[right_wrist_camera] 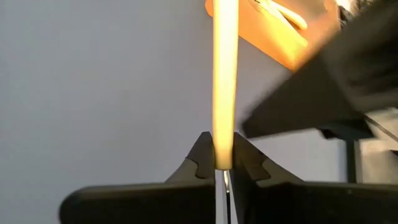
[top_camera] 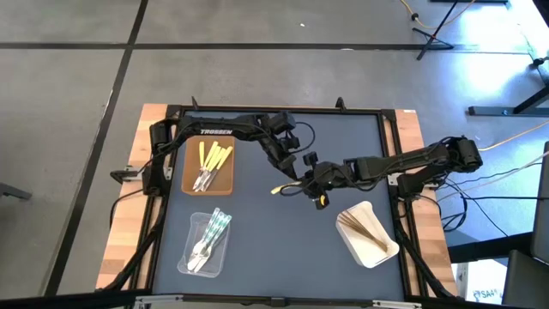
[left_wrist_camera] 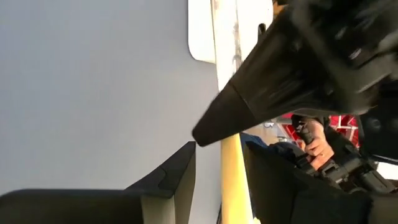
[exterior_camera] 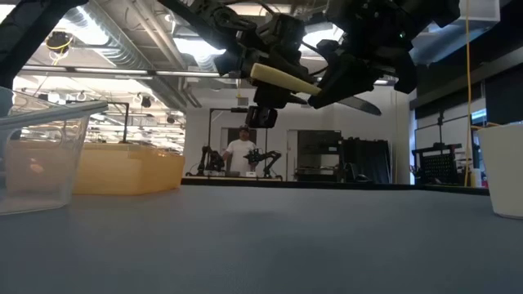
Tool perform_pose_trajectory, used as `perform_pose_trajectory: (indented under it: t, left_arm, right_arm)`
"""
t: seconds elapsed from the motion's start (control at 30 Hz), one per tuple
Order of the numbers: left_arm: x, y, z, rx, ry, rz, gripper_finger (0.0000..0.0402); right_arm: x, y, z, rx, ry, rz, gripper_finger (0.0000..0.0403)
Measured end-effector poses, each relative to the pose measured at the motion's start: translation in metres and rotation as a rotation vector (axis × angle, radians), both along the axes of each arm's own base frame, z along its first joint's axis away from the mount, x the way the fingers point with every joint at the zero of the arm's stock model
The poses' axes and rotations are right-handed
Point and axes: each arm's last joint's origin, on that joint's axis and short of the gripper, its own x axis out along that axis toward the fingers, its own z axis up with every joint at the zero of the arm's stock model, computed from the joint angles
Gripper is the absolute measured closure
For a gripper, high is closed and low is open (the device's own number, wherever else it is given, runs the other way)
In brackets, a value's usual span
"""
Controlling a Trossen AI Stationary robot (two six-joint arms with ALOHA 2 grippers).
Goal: Sort silverware by color (type)
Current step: Put the yellow knife into the orange bin
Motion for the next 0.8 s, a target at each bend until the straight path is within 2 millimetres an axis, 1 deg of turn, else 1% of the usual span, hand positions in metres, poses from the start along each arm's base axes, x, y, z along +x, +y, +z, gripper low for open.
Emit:
perform_pose_trajectory:
  t: [0.1,0.27,0.43,0.5,0.67,0.8]
  left_arm:
    - [-0.005,0.01,0.004,-0.013,-0.011,0.013,0.0272]
    - [-0.019,0.028,0.017,0.034,-0.045,0.035,0.0272]
    - [-0.039,0.044,0.039,0.134,-0.079,0.07,0.0272]
    - [-0.049,0.048,0.048,0.189,-0.076,0.087,0.0272]
    - [-0.08,0.054,0.078,0.356,-0.058,0.135,0.0272]
    - [-0.105,0.048,0.104,0.532,-0.036,0.154,0.0272]
  right_arm:
    - [0.0,0.001,0.0,0.021,0.003,0.013,0.0399]
    - [-0.001,0.001,-0.001,0.042,0.009,0.006,0.0398]
    - [-0.001,0.001,-0.001,0.047,0.012,0.0,0.0399]
    - [0.0,0.001,0.0,0.075,-0.002,-0.023,0.0398]
    - [0.005,0.001,0.005,0.145,-0.085,-0.06,0.0399]
    - [0.011,0.002,0.014,0.198,-0.195,-0.082,0.0398]
